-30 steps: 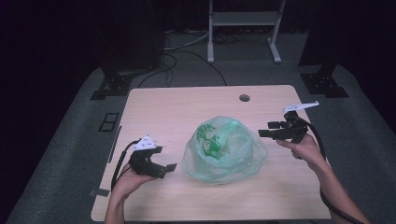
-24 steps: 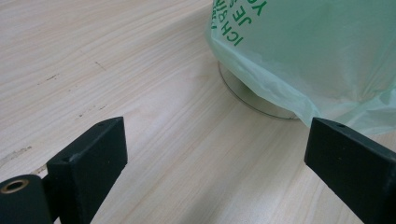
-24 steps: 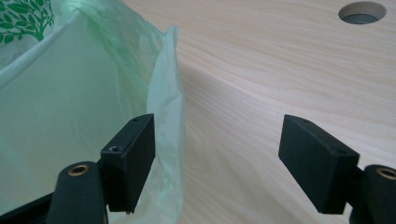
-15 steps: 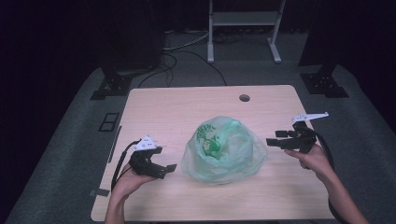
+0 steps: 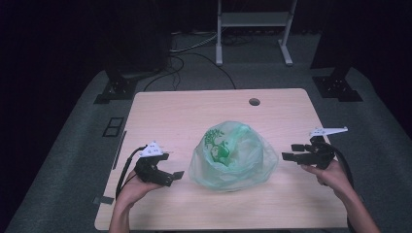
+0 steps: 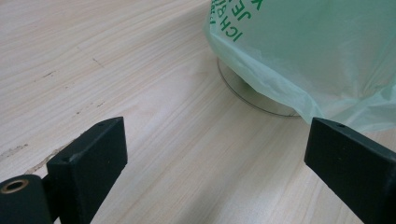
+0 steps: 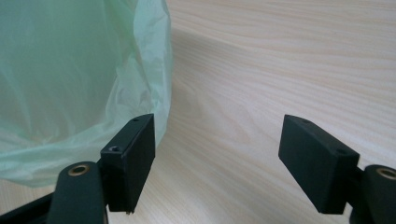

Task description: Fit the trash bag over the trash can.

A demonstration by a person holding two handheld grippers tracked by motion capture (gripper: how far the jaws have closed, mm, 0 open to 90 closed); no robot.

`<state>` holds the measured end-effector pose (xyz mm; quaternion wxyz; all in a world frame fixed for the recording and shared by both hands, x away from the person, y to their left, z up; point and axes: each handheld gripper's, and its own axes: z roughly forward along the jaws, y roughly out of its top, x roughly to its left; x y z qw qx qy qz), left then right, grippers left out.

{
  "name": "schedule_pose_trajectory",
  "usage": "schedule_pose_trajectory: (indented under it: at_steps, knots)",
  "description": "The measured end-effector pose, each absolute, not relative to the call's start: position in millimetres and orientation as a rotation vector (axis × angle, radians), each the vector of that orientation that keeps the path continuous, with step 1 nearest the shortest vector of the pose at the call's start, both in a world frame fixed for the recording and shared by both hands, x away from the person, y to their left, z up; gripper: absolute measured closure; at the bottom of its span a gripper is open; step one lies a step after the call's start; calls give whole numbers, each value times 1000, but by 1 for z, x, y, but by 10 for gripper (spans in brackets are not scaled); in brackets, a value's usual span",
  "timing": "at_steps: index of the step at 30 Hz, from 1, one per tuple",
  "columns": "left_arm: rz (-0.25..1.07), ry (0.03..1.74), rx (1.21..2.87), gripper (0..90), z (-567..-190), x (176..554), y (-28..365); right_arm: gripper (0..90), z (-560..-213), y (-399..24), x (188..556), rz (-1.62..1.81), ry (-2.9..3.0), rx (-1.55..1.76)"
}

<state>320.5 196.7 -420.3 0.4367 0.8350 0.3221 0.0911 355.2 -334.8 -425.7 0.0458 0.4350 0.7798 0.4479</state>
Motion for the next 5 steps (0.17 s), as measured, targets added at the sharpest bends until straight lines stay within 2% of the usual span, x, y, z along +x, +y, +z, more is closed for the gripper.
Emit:
schedule_pose_trajectory:
  at_steps: [5]
  knots:
    - [226, 801, 2073, 48, -420, 321, 196, 266, -432, -340, 342, 1400, 2336, 1337]
